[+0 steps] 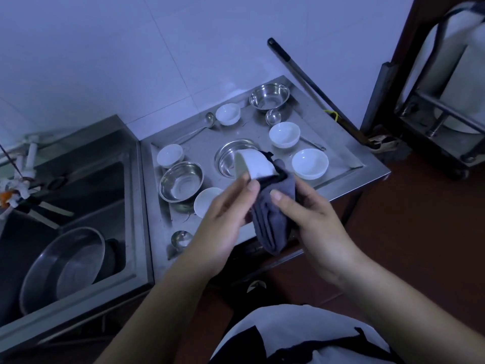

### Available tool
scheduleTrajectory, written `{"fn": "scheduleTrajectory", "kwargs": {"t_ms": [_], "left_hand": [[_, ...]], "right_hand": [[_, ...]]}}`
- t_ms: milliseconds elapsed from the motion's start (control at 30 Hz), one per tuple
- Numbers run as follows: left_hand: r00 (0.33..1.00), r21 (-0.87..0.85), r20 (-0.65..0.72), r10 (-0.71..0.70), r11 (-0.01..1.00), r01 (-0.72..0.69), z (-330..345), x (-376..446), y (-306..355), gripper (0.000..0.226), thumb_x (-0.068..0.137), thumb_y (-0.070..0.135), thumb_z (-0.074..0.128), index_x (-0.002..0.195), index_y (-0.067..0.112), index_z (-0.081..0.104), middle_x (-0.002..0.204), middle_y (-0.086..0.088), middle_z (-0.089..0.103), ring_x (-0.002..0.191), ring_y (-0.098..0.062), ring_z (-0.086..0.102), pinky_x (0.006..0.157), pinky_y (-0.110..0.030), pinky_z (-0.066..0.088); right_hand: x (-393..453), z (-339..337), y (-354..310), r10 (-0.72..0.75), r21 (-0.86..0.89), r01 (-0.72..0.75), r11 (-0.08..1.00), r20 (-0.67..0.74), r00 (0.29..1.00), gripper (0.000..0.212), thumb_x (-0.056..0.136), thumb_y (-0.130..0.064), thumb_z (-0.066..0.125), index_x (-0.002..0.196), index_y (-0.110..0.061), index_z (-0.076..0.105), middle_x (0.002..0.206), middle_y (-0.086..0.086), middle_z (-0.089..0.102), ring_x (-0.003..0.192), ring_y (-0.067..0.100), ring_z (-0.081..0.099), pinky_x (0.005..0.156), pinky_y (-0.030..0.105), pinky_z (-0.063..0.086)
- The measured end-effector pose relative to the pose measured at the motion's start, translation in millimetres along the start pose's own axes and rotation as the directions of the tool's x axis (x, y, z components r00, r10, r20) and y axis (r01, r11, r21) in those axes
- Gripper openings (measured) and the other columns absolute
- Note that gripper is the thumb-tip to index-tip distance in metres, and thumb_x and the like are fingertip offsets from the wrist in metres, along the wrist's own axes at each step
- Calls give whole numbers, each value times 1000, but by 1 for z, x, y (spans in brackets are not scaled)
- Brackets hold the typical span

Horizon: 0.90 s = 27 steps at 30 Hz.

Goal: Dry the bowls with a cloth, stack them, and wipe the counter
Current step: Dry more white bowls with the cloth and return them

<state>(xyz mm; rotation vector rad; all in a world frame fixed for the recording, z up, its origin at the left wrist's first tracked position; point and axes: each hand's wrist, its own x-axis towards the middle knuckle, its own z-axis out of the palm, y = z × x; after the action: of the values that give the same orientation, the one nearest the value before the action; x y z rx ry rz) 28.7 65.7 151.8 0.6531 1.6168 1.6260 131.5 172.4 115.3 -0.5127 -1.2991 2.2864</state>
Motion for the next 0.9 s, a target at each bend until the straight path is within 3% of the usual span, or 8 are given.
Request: {"fn": "scheduleTrajectory", "kwargs": {"t_ms": [100,200,333,400,467,567,767,900], "left_hand": [[997,92,71,16,995,-23,7,-12,-8,28,94,38,56,122,35,63,117,23,72,116,4,64,95,-15,50],[998,1,56,26,1000,-26,4,-15,-14,26,103,40,55,120,31,73,126,4,72,123,-14,64,100,-25,51],[999,-169,-50,-13,986,4,-13,-6,-9,28,92,30,56,109,28,79,117,-7,75,106,-21,72,85,-34,58],[998,-212,-50,-23,977,12,-28,-1,-3,32,90,22,60,118,20,74,119,-13,73,107,-27,71,88,-42,59],[1000,-214,-23,-11,977,6,-44,5,0,42,91,14,59,133,17,64,125,-15,71,112,-30,68,92,-43,58],[1000,-235,10,-5,972,7,-68,18,6,46,92,13,59,138,15,60,127,-14,70,112,-29,69,87,-39,59],[988,-372,69,-138,915,154,-114,55,5,30,88,21,56,104,27,81,114,-2,75,99,-19,74,75,-35,61],[965,-478,123,-231,838,262,-148,86,-8,28,90,21,54,99,24,81,114,-1,74,100,-17,73,74,-34,61]], "right_hand": [[1,0,-5,110,118,-103,988,-51,993,38,87,-25,65,118,-2,69,113,18,74,108,28,70,96,38,56],[-1,0,0,27,19,-26,999,-38,999,34,88,-20,67,118,-4,69,113,16,74,110,28,70,97,36,55],[2,-1,20,-129,-179,136,974,47,990,68,80,-10,73,144,-10,51,130,0,69,124,14,62,99,23,50],[5,0,30,-185,-279,199,939,76,980,81,77,-11,80,149,-17,44,139,-9,62,132,9,55,105,22,45],[11,0,36,-223,-404,255,879,126,967,83,77,-17,83,149,-27,41,144,-18,56,134,3,50,108,22,42],[23,4,38,-315,-625,344,701,160,935,86,76,-23,83,150,-33,40,141,-32,52,117,-15,54,96,9,41],[55,8,46,-487,-809,421,411,196,851,59,76,0,77,132,-10,60,128,-10,63,116,-10,58,98,12,43],[73,6,49,-508,-922,219,319,29,861,46,74,4,84,116,-10,73,109,-4,67,102,-11,57,90,8,40]]}}
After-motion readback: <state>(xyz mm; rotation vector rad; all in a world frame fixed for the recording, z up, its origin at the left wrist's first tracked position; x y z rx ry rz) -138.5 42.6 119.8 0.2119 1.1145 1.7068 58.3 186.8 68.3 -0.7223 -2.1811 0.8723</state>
